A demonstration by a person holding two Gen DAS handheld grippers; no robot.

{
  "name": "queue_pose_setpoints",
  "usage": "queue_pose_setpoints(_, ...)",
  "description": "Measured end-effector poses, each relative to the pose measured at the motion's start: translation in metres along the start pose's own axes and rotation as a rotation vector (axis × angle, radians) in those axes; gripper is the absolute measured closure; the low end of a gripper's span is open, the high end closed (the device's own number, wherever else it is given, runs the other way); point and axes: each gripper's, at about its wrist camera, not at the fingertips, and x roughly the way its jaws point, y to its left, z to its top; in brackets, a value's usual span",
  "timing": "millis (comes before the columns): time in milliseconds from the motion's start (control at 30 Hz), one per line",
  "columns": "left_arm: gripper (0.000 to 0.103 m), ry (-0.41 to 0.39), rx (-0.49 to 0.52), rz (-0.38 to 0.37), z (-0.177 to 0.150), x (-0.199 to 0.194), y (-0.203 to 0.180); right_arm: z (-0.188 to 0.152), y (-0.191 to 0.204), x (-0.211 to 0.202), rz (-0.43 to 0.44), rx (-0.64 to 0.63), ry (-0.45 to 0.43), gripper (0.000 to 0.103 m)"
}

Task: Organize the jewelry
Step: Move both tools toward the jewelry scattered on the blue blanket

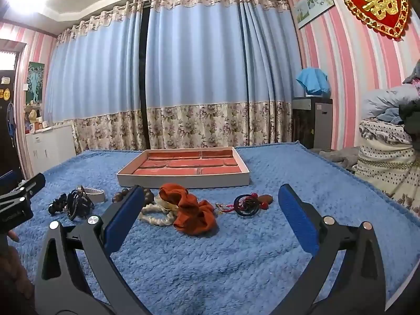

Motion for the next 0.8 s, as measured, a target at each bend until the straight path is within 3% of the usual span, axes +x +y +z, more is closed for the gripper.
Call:
queue_pose_setpoints(233, 0.004, -0.019, 0.011, -0.003, -0.003, 0.002, -0.001, 0.0, -0.001, 0.009, -0.004, 0.0, 0.034, 0.004)
queue_pose_setpoints(500, 0.004, 0.039, -0.012, -0.013, -0.003, 0.015, 0.007, -0.002, -0.006, 0.01, 0.001, 0.023, 0.038, 0.004)
queue_pose_setpoints(700, 0.004, 0.0, 0.033, -0.028, -0.005, 0.008, -0.002, -0.002, -0.012, 0.012, -0.004, 0.041, 0.043, 0.004)
queue_pose_setpoints(800, 0.004, -0.005, 0.048, -0.085, -0.005, 0.007, -0.004, -0.002, -0.008, 0.013, -0.003, 0.021, 0.05, 0.004)
